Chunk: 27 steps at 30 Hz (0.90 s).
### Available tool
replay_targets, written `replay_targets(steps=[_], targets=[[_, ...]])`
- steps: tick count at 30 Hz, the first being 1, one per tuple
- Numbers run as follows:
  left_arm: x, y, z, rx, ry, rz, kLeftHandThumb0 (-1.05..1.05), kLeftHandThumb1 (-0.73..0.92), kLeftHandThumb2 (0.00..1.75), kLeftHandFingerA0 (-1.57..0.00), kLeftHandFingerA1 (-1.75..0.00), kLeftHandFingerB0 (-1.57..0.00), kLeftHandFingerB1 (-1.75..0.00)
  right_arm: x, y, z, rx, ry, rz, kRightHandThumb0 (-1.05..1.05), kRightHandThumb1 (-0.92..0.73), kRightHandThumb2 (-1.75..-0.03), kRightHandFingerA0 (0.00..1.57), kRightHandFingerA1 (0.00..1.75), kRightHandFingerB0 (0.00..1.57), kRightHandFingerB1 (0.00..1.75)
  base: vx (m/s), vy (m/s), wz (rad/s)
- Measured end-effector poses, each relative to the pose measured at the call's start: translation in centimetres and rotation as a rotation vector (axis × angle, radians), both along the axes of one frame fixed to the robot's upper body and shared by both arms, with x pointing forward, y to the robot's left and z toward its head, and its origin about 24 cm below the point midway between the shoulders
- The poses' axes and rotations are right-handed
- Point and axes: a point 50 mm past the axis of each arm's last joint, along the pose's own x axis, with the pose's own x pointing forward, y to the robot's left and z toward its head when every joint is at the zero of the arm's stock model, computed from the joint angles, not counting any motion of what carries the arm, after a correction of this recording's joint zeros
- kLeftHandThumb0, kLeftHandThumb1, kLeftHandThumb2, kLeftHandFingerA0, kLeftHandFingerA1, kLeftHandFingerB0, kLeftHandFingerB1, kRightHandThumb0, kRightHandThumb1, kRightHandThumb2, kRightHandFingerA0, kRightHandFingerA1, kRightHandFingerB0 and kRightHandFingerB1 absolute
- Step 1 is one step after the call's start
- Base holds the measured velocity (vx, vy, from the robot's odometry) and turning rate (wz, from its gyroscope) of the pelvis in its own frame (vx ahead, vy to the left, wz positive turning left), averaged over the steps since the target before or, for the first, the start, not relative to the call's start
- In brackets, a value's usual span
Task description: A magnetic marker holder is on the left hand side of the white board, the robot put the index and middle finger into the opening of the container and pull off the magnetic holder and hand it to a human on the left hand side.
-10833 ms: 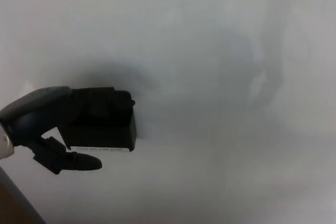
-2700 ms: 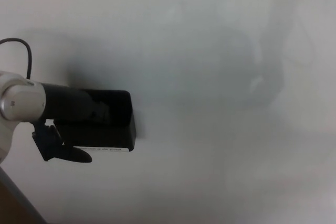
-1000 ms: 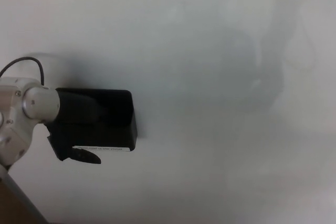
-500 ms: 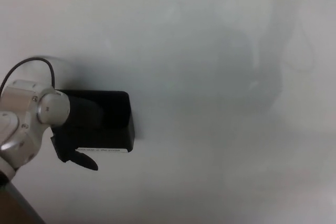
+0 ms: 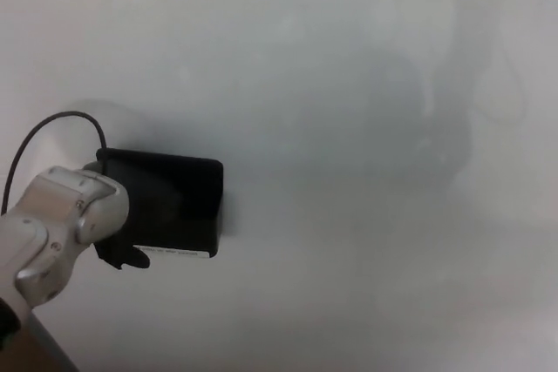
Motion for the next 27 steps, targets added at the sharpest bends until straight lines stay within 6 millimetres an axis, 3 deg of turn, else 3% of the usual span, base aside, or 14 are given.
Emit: replay_targets(steps=[1,4,5,9,10,11,12,13,17,22,23,24,25,27], targets=[[0.0,0.1,0.0,-0.009,-0.010,0.002,-0.33,0.79,0.58,-0.55,-1.75,-0.43,-1.55,0.0,0.0,0.0,0.000,0.000,0.000,-0.41,-0.64,-0.59,0.90,0.59,0.72,0.49,0.00,0.000,0.00],[0.0,0.2,-0.3,-0.060,-0.052,0.010,-0.33,0.79,0.58,-0.55,-1.75,-0.43,-1.55,0.1,0.0,0.0,-0.004,0.001,0.001,-0.41,-0.64,-0.59,0.90,0.59,0.72,0.49,0.00,0.000,0.00],[0.0,0.1,-0.5,-0.082,-0.068,0.010,-0.30,0.80,0.57,-0.53,-1.75,-0.42,-1.56,0.2,-0.1,0.0,-0.006,0.001,0.000,-0.43,-0.52,-0.89,0.88,0.74,0.66,0.65,0.00,0.000,0.00],[-0.2,0.3,-0.9,-0.155,-0.095,0.030,-0.30,0.80,0.57,-0.53,-1.75,-0.42,-1.56,0.2,-0.1,0.0,-0.010,0.001,0.000,-0.43,-0.52,-0.89,0.88,0.74,0.66,0.65,0.00,0.000,0.00],[-0.2,0.3,-1.0,-0.177,-0.102,0.034,-0.24,0.84,0.73,-0.60,-1.66,-0.51,-1.49,0.2,-0.1,0.0,-0.010,0.001,0.001,-0.44,-0.53,-0.88,0.87,0.74,0.68,0.65,0.00,0.000,0.00],[-0.2,0.3,-1.0,-0.186,-0.105,0.035,-0.21,0.76,0.84,-0.66,-1.65,-0.55,-1.49,0.3,-0.1,0.0,-0.010,0.001,0.001,-0.41,-0.64,-0.59,0.90,0.62,0.72,0.50,0.00,0.000,0.00],[-0.2,0.3,-1.0,-0.218,-0.103,0.049,-0.21,0.76,0.84,-0.66,-1.65,-0.55,-1.49,0.3,-0.1,0.1,-0.010,0.000,0.002,-0.41,-0.64,-0.59,0.90,0.62,0.72,0.50,0.00,0.000,0.00],[-0.2,0.3,-1.0,-0.229,-0.100,0.055,-0.23,0.69,0.92,-0.77,-1.63,-0.65,-1.39,0.3,-0.1,0.1,-0.010,0.000,0.002,-0.42,-0.65,-0.60,0.89,0.58,0.72,0.50,0.00,0.000,0.00],[0.0,0.1,-1.0,-0.328,-0.069,0.113,-0.23,0.69,0.92,-0.77,-1.63,-0.65,-1.39,0.4,-0.1,0.1,-0.010,-0.001,0.004,-0.42,-0.65,-0.60,0.89,0.58,0.72,0.50,0.00,0.000,0.00],[0.2,0.0,-0.9,-0.445,-0.003,0.178,-0.22,0.63,0.94,-0.90,-1.62,-0.73,-1.38,0.5,-0.1,0.1,-0.010,-0.005,0.006,-0.42,-0.65,-0.60,0.90,0.61,0.73,0.51,0.00,0.000,0.00],[0.2,0.0,-0.9,-0.466,0.014,0.187,-0.22,0.62,0.95,-0.91,-1.60,-0.76,-1.33,0.5,-0.1,0.2,-0.010,-0.006,0.007,-0.45,-0.54,-0.92,0.87,0.75,0.67,0.66,0.00,0.000,0.00],[0.2,-0.1,-1.0,-0.495,0.042,0.198,-0.22,0.62,0.95,-0.91,-1.60,-0.76,-1.33,0.6,0.0,0.2,-0.010,-0.008,0.009,-0.45,-0.54,-0.92,0.87,0.75,0.67,0.66,0.00,0.000,0.00],[0.2,-0.2,-1.0,-0.511,0.057,0.203,-0.23,0.58,0.95,-0.93,-1.60,-0.77,-1.34,0.7,0.0,0.2,-0.011,-0.010,0.010,-0.45,-0.66,-0.60,0.90,0.60,0.73,0.51,0.00,0.000,0.00],[0.1,-0.2,-1.3,-0.564,0.113,0.229,-0.20,0.60,0.93,-0.96,-1.55,-0.76,-1.31,0.8,0.0,0.3,-0.011,-0.013,0.014,-0.46,-0.68,-0.60,0.90,0.60,0.73,0.52,0.00,0.000,0.00]])
